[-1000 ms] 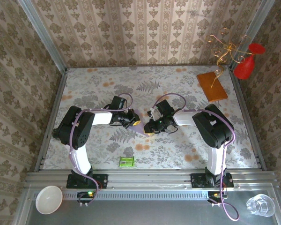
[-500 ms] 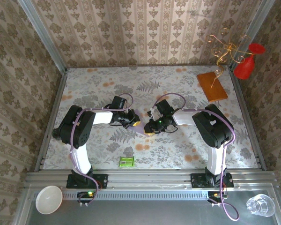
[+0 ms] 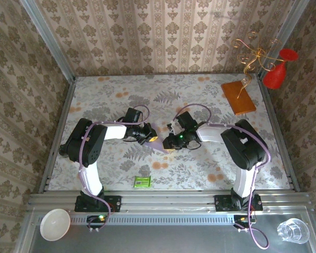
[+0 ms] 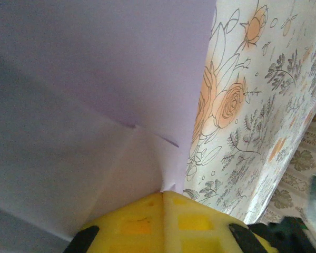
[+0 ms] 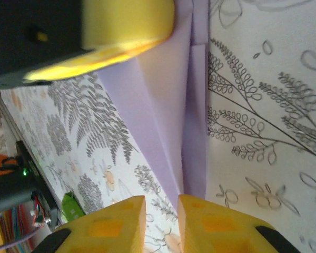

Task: Fold a paper plane with a square sheet of paper (pick it up from the middle)
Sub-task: Fourth fold the wing at the center of the table.

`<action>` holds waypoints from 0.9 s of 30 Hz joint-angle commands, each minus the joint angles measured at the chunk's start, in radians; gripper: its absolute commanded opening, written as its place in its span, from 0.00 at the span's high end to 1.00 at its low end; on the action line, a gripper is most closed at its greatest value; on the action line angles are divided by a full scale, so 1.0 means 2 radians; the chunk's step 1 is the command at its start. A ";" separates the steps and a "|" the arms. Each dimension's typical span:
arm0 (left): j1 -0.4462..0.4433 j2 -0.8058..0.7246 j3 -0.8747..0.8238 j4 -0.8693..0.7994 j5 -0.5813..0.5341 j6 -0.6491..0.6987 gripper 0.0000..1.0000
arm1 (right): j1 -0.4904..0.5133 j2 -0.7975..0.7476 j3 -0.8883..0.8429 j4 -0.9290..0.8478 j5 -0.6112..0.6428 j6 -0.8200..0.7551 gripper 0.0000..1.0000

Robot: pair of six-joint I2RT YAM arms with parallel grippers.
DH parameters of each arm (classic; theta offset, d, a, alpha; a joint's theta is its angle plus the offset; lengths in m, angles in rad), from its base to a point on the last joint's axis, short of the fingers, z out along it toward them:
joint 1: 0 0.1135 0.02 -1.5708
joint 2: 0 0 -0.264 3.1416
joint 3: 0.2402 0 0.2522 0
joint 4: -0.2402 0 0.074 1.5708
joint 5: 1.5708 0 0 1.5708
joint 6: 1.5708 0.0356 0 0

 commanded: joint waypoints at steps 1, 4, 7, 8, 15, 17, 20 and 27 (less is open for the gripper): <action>0.006 0.018 0.003 -0.025 -0.009 0.016 0.92 | -0.007 -0.051 -0.007 0.020 0.051 0.026 0.74; 0.006 0.019 0.004 -0.025 -0.008 0.016 0.92 | -0.008 -0.063 -0.011 0.017 0.087 0.031 0.74; 0.006 0.021 0.005 -0.025 -0.006 0.017 0.92 | -0.006 -0.051 0.000 0.013 0.074 0.031 0.79; 0.006 0.021 0.005 -0.026 -0.005 0.016 0.92 | -0.003 -0.044 0.006 0.007 0.070 0.030 0.81; 0.007 0.021 0.005 -0.027 -0.005 0.017 0.92 | 0.022 -0.005 0.042 -0.002 0.061 0.027 0.86; 0.006 0.022 0.005 -0.027 -0.004 0.017 0.92 | 0.028 0.007 0.052 -0.005 0.061 0.025 0.87; 0.006 0.022 0.006 -0.027 -0.002 0.017 0.92 | 0.035 0.023 0.064 -0.011 0.066 0.021 0.88; 0.005 0.014 0.015 -0.021 0.002 0.017 0.91 | 0.037 0.042 0.068 -0.014 0.072 0.017 0.88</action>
